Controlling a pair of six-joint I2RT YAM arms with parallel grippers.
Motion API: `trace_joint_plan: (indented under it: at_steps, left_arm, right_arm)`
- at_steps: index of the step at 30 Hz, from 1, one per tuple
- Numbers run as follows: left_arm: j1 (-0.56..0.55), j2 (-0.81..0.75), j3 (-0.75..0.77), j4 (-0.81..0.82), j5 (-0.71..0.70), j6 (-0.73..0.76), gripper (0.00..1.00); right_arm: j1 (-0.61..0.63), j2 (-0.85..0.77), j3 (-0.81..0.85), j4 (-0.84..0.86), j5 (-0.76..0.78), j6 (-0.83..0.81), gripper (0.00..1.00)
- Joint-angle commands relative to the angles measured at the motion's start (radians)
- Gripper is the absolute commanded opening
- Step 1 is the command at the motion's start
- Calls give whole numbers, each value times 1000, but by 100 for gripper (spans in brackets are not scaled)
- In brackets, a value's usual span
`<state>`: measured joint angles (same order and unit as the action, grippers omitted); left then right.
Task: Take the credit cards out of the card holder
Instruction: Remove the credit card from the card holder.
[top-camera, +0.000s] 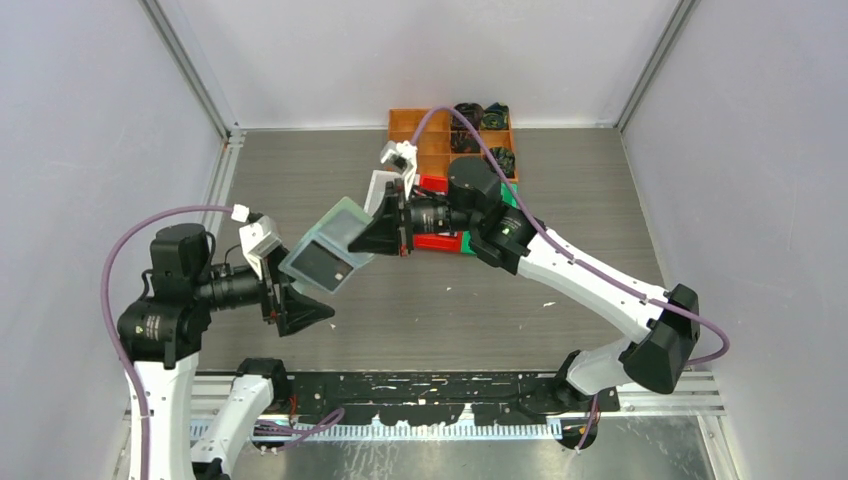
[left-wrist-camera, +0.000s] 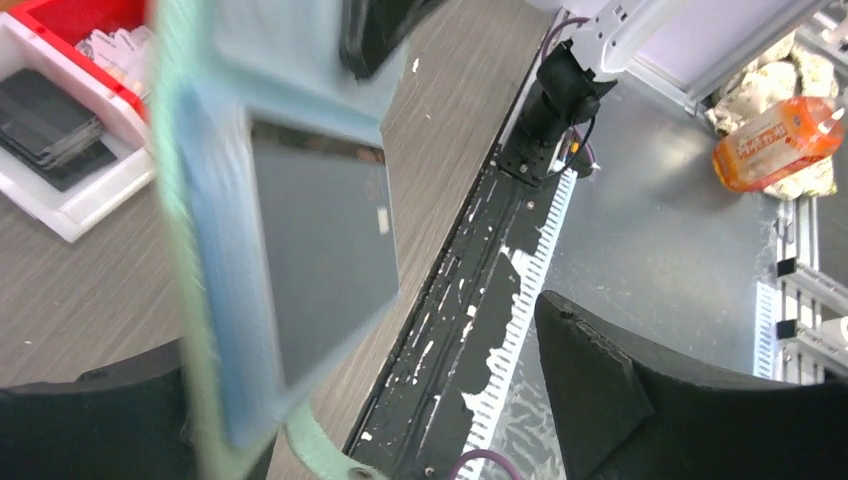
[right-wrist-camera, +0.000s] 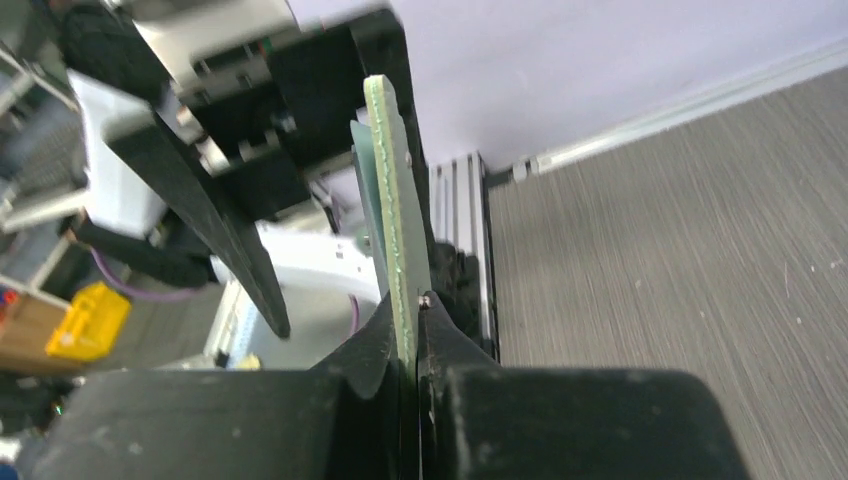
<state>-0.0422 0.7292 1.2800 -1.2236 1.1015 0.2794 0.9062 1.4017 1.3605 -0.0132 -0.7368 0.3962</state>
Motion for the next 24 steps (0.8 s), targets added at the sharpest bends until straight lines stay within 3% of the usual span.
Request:
trace_joint_plan:
  at_steps: [1,7,14,16,20,24]
  left_arm:
    - [-3,-46,-96,326,46,-316,84]
    - [-2,-65,-120,506,68,-515,69]
    - [-2,-56,-78,538,92,-550,38]
    - [-4,-53,-66,536,102,-550,34]
    - [-2,-49,-37,533,103,-554,38]
    - [-3,-34,-12,518,72,-562,64]
  right_arm:
    - [-27,-44,-35,484,14,289,1]
    - [-28,-53,-95,610,41,382,1]
    - [-29,-99,-165,625,64,377,1]
    - [-29,-113,-180,619,74,365,1]
    - [-32,-125,-195,611,78,357,1]
    - [-32,-131,-201,611,73,360,1]
